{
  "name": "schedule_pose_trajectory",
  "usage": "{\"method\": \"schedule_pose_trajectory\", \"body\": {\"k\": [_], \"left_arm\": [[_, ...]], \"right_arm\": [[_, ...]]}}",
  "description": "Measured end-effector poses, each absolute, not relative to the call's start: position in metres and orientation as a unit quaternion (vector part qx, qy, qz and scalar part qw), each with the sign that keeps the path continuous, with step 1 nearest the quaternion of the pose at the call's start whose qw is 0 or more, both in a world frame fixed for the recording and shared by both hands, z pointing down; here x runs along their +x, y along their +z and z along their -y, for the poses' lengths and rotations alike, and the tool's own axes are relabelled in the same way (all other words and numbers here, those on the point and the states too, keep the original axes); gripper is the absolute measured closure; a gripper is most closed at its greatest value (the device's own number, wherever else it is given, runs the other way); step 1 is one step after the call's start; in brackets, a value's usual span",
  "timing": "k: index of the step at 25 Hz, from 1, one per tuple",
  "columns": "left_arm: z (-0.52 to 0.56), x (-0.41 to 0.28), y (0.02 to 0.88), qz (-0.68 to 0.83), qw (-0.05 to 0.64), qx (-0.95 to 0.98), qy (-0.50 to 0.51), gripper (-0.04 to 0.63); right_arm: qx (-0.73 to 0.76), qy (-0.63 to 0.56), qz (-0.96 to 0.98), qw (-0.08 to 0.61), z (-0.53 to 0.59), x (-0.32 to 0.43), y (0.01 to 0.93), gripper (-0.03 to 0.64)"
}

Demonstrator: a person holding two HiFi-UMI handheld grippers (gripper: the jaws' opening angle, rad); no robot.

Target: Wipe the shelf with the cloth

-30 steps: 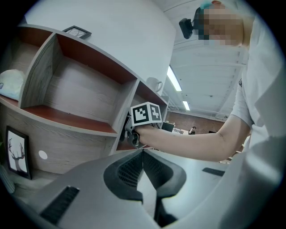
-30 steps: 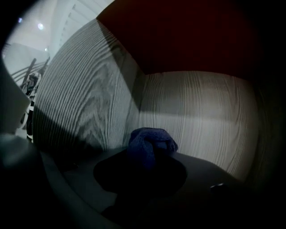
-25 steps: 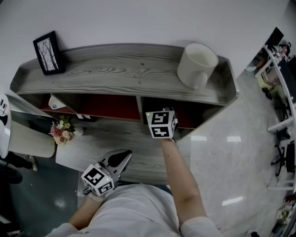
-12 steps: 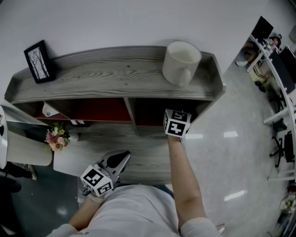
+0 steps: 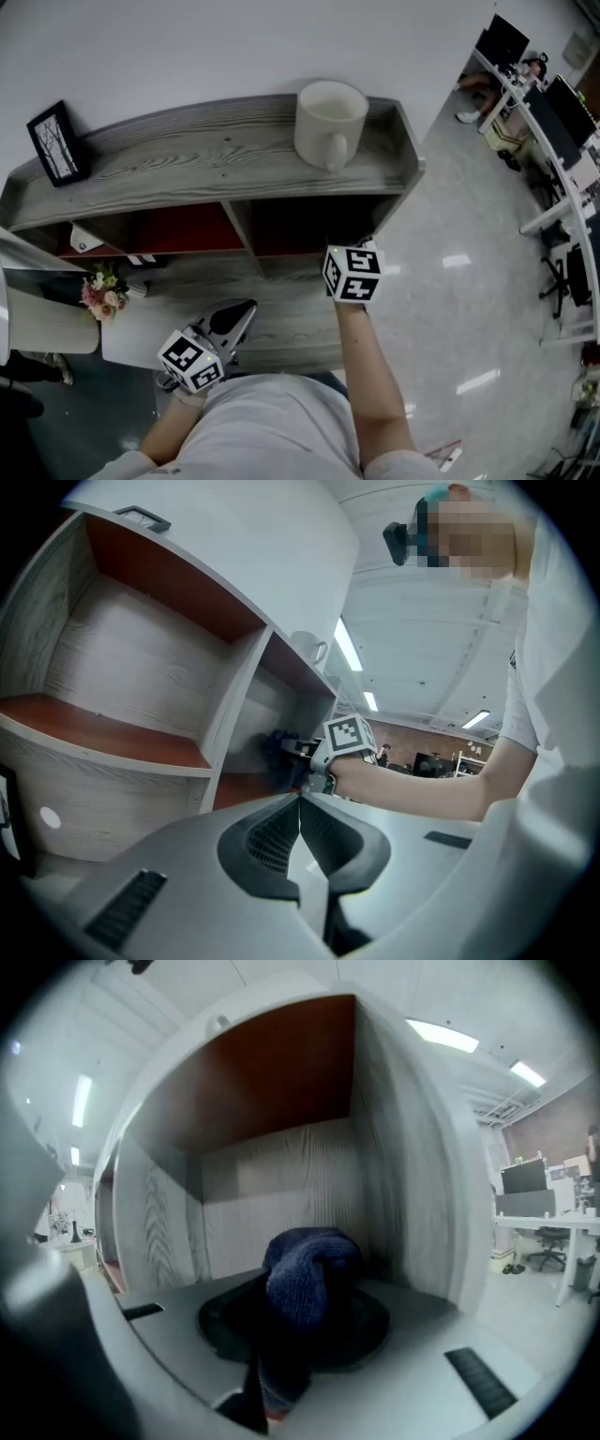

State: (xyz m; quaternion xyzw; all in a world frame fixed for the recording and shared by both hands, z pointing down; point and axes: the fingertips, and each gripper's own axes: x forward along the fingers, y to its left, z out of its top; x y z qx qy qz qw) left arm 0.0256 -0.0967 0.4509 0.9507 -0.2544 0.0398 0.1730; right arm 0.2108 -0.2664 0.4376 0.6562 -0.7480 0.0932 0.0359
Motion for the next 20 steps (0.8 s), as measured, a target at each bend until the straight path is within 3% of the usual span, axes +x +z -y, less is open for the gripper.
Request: {"method": "schedule_pose_trajectory", "body": {"k": [20], "left_arm": [[0.107, 0.064, 0.447, 0.204, 0.168, 0.963, 0.045, 0.58]], "right_arm": [[0.598, 0.071, 0.798, 0.027, 0.114, 0.172, 0.434, 0.528]]}}
